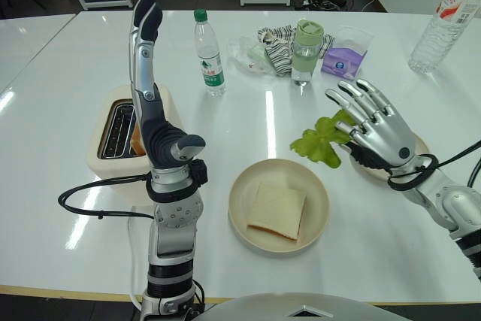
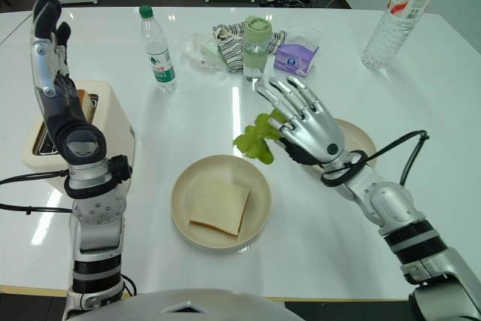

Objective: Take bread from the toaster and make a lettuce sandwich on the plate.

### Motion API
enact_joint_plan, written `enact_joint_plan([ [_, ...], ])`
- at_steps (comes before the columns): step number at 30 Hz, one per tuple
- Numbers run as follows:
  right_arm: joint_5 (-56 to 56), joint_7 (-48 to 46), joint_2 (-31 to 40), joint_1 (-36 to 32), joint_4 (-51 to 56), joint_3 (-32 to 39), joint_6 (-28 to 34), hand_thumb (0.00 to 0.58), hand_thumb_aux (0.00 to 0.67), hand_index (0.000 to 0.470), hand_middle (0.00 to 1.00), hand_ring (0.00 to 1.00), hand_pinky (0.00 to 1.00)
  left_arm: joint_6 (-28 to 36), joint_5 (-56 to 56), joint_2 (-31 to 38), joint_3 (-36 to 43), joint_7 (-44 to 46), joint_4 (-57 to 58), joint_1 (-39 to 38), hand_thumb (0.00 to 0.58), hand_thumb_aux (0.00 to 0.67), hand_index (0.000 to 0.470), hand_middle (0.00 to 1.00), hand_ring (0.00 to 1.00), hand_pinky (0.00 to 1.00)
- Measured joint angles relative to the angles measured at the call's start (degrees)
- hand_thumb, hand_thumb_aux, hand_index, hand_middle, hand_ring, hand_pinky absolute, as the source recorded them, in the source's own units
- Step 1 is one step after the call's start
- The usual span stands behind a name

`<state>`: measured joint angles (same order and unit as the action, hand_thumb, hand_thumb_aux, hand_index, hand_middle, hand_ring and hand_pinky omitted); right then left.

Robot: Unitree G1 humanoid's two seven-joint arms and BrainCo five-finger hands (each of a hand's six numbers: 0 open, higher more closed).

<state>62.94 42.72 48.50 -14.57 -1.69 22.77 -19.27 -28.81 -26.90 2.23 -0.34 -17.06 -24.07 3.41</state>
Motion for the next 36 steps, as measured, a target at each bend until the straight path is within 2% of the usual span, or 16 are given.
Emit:
enact_joint_plan([
  [3,0.07,-1.73,-2.48,0.36,-0.62,1.13,-2.14,0.58,0.67,0.47,0.0,0.0,0.0,-0.28,0.03,-0.05,0.03,0.01,0.21,0.85,0.0,0.0,0.0,0.0,0.0,0.0],
  [9,1.2,-6.02,-5.04,5.56,-1.15,5.14,-7.19,0.58,0.67,0.47,0.0,0.0,0.0,-0.51,0.01,-0.46,0.06,0.02,0.28,1.09,0.0,0.0,0.0,0.0,0.0,0.0],
  [16,2.51,-10.18,-5.28,8.17,0.43,7.15,-10.67,0.58,0.67,0.47,0.0,0.0,0.0,-0.51,-0.01,-1.13,0.13,0.11,0.28,1.26,0.0,0.0,0.0,0.0,0.0,0.0],
  [26,4.95,-14.96,-5.08,9.13,2.46,7.58,-12.79,0.58,0.67,0.47,0.0,0.0,0.0,-0.51,0.0,-1.16,0.08,0.24,0.32,1.36,0.0,0.0,0.0,0.0,0.0,0.0],
  [34,7.67,-15.14,-5.19,8.87,5.31,8.04,-12.04,0.58,0.67,0.47,0.0,0.0,0.0,-0.49,0.01,-1.16,0.01,0.81,0.26,1.34,0.0,0.0,0.0,0.0,0.0,0.0],
  [36,8.12,-14.83,-5.61,8.39,6.45,8.35,-11.82,0.55,0.518,0.363,0.0,0.0,0.0,-0.49,0.03,-1.16,0.01,1.07,0.22,1.33,0.0,0.0,0.0,0.0,0.0,0.0],
])
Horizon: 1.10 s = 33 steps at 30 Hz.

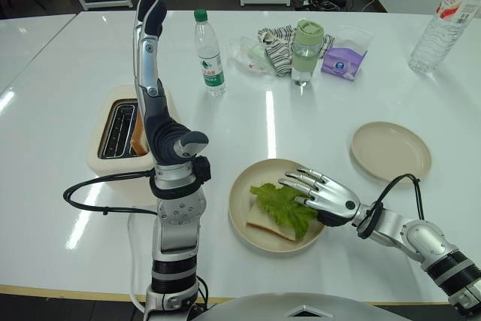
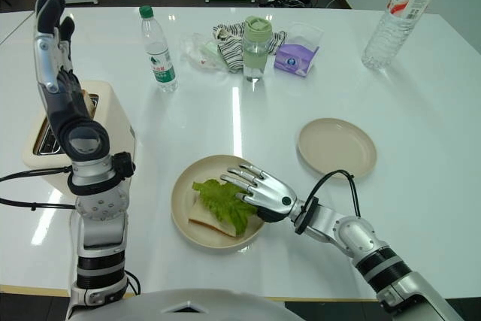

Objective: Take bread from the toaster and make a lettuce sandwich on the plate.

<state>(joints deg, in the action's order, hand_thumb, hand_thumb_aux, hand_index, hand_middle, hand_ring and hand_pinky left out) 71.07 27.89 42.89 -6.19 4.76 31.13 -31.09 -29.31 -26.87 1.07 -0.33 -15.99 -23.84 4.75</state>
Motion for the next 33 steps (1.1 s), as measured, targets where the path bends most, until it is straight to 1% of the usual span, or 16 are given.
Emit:
enact_joint_plan([
  [1,0.45,0.29,-0.04,-0.23,0.2,0.06,0.24,0.445,0.347,0.243,0.0,0.0,0.0,0.0,0.01,0.0,0.0,0.08,-0.02,0.0,0.0,0.0,0.0,0.0,0.0,0.0],
  [2,0.97,0.47,-0.04,-0.52,0.34,0.07,0.41,0.234,0.152,0.107,0.0,0.0,0.0,0.0,0.01,0.0,-0.01,0.14,-0.05,0.0,0.0,0.0,0.0,0.0,0.0,0.0],
  [3,1.04,0.61,-0.03,-0.64,0.37,0.05,0.69,0.0,0.0,0.0,0.0,0.0,0.0,0.0,0.03,0.0,-0.01,0.22,-0.09,-0.01,0.0,0.0,0.0,0.0,0.0,0.0],
  [10,1.03,1.61,1.14,-0.43,-1.27,-0.63,1.42,0.0,0.0,0.0,0.0,0.0,0.0,-0.02,0.51,-0.05,0.11,0.49,-0.18,-0.03,0.0,0.0,0.0,0.0,0.0,0.0],
  [18,0.98,2.81,2.95,0.84,-3.99,-3.03,1.94,0.0,0.0,0.0,0.0,0.0,0.0,-0.04,0.55,-0.07,0.13,0.77,-0.19,-0.03,0.0,0.0,0.0,0.0,0.0,0.0],
  [20,-0.48,3.27,3.81,1.19,-4.73,-4.8,1.67,0.0,0.0,0.0,0.0,0.0,0.0,0.1,0.92,-0.07,-0.07,1.13,-0.53,-0.04,0.0,0.0,0.0,0.0,0.0,0.0],
  [22,-6.19,4.31,4.38,2.05,-4.76,-8.21,0.17,0.0,0.0,0.0,0.0,0.0,0.0,1.21,1.33,0.09,-0.91,1.47,-1.49,0.0,0.0,0.0,0.0,0.0,0.0,0.0],
  [25,-23.29,5.96,3.06,2.47,-4.45,-16.37,-3.61,0.0,0.0,0.0,0.0,0.0,0.0,3.09,0.96,1.46,-5.59,1.02,-2.81,0.11,0.0,0.0,0.0,0.0,0.0,0.0],
  [27,-32.84,6.14,1.19,2.76,-4.7,-20.31,-5.44,0.0,0.0,0.0,0.0,0.0,0.0,3.68,1.23,3.29,-8.69,1.16,-2.93,0.09,0.0,0.0,0.0,0.0,0.0,0.0],
  [28,-37.65,6.2,-0.13,3.19,-5.21,-22.43,-6.26,0.0,0.0,0.0,0.0,0.0,0.0,3.78,2.38,5.14,-10.46,1.97,-2.85,-0.06,0.0,0.0,0.0,0.0,0.0,0.0],
  [29,-43.38,6.06,-1.79,3.92,-6.43,-25.06,-7.28,0.0,0.0,0.0,0.0,0.0,0.0,4.0,4.97,8.35,-13.34,4.26,-2.64,-0.82,0.0,0.0,0.0,0.0,0.0,0.0],
  [30,-46.82,5.94,-3.22,4.57,-7.81,-26.92,-7.89,0.0,0.0,0.0,0.0,0.0,0.0,4.66,6.53,11.54,-16.06,6.56,-1.98,-1.98,0.0,0.0,0.0,0.0,0.0,0.0],
  [31,-48.74,5.52,-4.56,5.39,-9.33,-28.39,-8.57,0.0,0.0,0.0,0.0,0.0,0.0,6.19,7.25,16.13,-19.69,8.96,-0.34,-3.59,0.0,0.0,0.0,0.0,0.0,0.0],
  [32,-48.69,4.54,-5.52,6.04,-10.31,-28.69,-9.16,0.0,0.0,0.0,0.0,0.0,0.0,7.51,7.1,19.23,-22.26,10.52,1.01,-4.5,0.0,0.0,0.0,0.0,0.0,0.0],
  [33,-48.35,3.92,-6.33,6.33,-10.74,-28.79,-9.32,0.0,0.0,0.0,0.0,0.0,0.0,8.29,6.34,20.78,-23.56,11.15,1.83,-4.73,0.0,0.0,0.0,0.0,0.0,0.0],
])
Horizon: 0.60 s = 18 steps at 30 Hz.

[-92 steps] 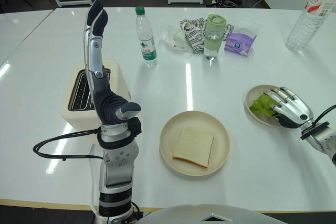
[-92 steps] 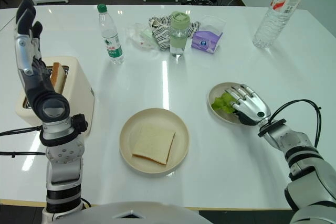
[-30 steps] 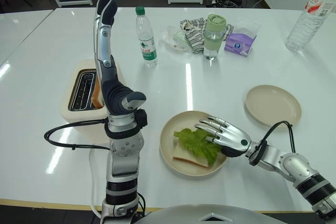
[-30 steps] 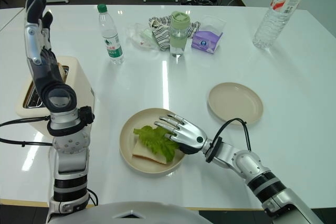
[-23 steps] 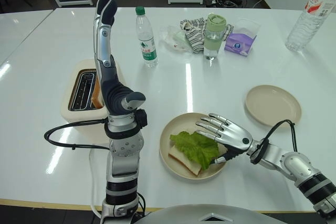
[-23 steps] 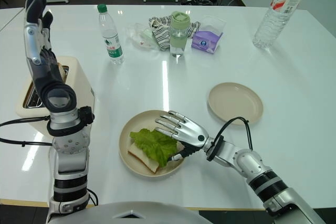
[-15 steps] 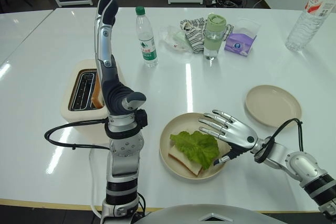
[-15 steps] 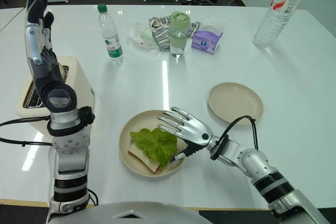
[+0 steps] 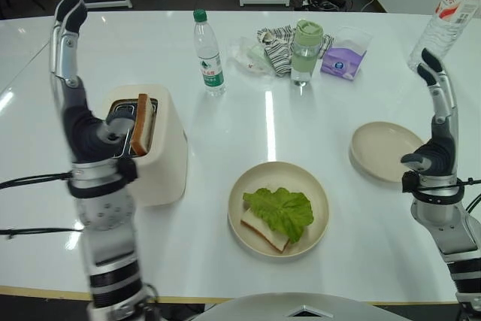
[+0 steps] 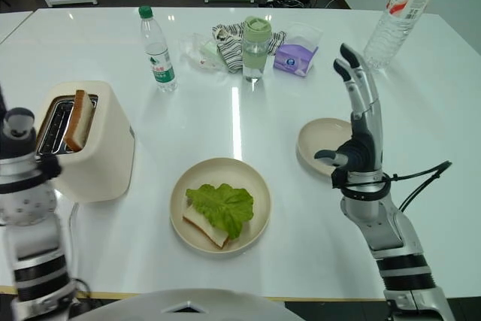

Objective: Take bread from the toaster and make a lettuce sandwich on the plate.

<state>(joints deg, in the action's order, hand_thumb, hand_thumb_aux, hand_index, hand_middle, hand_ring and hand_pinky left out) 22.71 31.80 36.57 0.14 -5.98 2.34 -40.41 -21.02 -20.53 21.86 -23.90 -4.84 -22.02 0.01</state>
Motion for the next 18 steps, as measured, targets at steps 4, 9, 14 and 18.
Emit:
enact_joint_plan([
  [4,5.1,-1.55,-3.24,1.38,-0.65,-0.55,-0.66,0.0,0.0,0.0,0.0,0.0,0.0,5.99,-9.68,11.93,-5.13,5.01,7.29,-4.72,0.0,0.0,0.0,0.0,0.0,0.0],
  [9,11.05,-1.49,-6.39,1.76,-0.99,-3.05,-0.66,0.0,0.0,0.0,0.0,0.0,0.0,9.88,-15.4,17.86,-3.83,11.91,9.22,-11.58,0.0,0.0,0.0,0.0,0.0,0.0],
  [14,13.73,-1.02,-8.0,1.88,-1.45,-5.24,-0.73,0.0,0.0,0.0,0.0,0.0,0.0,11.87,-19.14,17.98,0.3,12.79,8.51,-12.05,0.0,0.0,0.0,0.0,0.0,0.0],
  [18,16.75,-0.08,-9.34,2.49,-1.59,-6.72,-0.77,0.0,0.0,0.0,0.0,0.0,0.0,13.42,-18.99,17.19,2.42,13.95,5.41,-13.36,0.0,0.0,0.0,0.0,0.0,0.0],
])
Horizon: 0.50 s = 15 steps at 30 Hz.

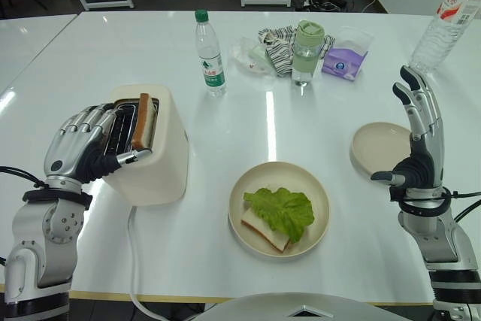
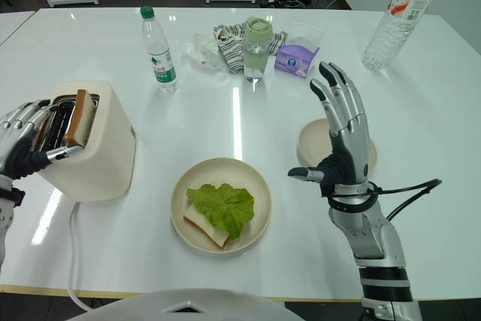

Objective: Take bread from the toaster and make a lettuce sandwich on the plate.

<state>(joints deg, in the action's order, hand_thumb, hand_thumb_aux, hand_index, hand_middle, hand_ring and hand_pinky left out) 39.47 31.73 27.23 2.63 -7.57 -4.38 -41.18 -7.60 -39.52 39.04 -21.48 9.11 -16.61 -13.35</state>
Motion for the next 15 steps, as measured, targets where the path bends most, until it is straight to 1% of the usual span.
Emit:
enact_joint_plan([
  [5,3.49,0.9,-0.55,0.63,-0.01,-0.49,0.37,0.0,0.0,0.0,0.0,0.0,0.0,1.58,0.11,-0.87,2.35,0.89,-2.6,-0.42,0.0,0.0,0.0,0.0,0.0,0.0],
  [10,4.51,1.85,-0.83,1.03,-0.02,-0.85,0.75,0.0,0.0,0.0,0.0,0.0,0.0,3.57,-1.03,-1.01,4.65,0.71,-3.41,0.05,0.0,0.0,0.0,0.0,0.0,0.0],
  [11,4.66,2.01,-0.85,1.09,-0.02,-0.85,0.78,0.0,0.0,0.0,0.0,0.0,0.0,3.78,-1.65,-0.98,5.16,0.37,-3.25,0.33,0.328,0.229,0.16,0.0,0.0,0.0],
  [12,4.83,2.14,-0.89,1.2,-0.02,-0.85,0.8,0.0,0.0,0.0,0.0,0.0,0.0,3.87,-2.21,-0.88,5.53,-0.02,-2.78,0.69,0.58,0.67,0.47,0.0,0.0,0.0],
  [15,5.5,2.43,-1.09,1.7,-0.04,-0.86,0.75,0.0,0.0,0.0,0.0,0.0,0.0,4.35,-2.69,-0.22,5.76,-1.33,-0.83,1.34,0.58,0.67,0.47,0.0,0.0,0.0],
])
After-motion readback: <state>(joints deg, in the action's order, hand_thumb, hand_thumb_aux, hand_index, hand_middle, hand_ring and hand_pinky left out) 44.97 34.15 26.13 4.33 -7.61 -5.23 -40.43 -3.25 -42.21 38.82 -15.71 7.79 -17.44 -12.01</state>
